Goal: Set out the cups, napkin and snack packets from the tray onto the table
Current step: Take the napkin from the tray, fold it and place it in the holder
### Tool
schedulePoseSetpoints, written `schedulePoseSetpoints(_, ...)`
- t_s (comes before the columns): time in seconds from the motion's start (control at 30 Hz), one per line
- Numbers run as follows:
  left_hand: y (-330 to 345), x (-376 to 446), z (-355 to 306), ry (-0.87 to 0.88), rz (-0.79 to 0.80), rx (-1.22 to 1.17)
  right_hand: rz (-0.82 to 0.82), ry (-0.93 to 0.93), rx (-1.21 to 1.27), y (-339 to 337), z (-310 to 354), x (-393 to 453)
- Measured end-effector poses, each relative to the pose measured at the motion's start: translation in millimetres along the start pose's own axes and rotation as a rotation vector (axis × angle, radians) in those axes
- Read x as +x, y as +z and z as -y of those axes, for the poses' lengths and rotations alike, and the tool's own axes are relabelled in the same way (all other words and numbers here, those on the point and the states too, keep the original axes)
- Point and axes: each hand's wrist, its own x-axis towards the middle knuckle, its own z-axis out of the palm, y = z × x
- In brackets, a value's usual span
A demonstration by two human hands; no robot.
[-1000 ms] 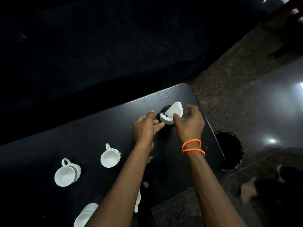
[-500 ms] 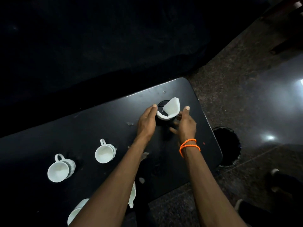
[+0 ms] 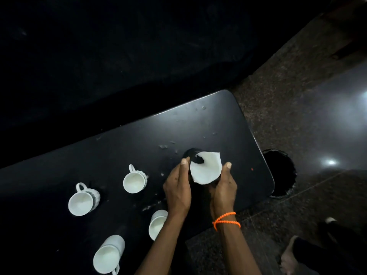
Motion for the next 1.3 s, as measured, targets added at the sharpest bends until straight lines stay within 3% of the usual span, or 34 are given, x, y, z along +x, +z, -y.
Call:
schedulePoseSetpoints(0.53,-49,-23,28,-0.018,-0.025,0.043,-0.048,-0.041,-0.153,-10,-40,-41)
schedulePoseSetpoints(0.83,-53,-31,32,-0.031,0.015,0.065,-0.245,-0.068,-0.241,-2,-51,-47)
schedulePoseSetpoints(0.9,-57,-31,31,0.007,0.011,0.100,-0.329,-0.161,-0.345,1,-47,-50)
schedulePoseSetpoints(1.03,-77,-29,18,0.015,-0.020,0.008,-0.377,-0.535,-0.498,19,-28,-72)
schedulePoseSetpoints(1.2,-126,-25,-11,0.047,-0.075,-0.104,-0.232,-0.834,-0.630,72,-17,-122)
schedulePoseSetpoints(1.3,-169,-19,-28,0.084,-0.144,-0.156,-0.093,-0.848,-0.625,120,-34,-154)
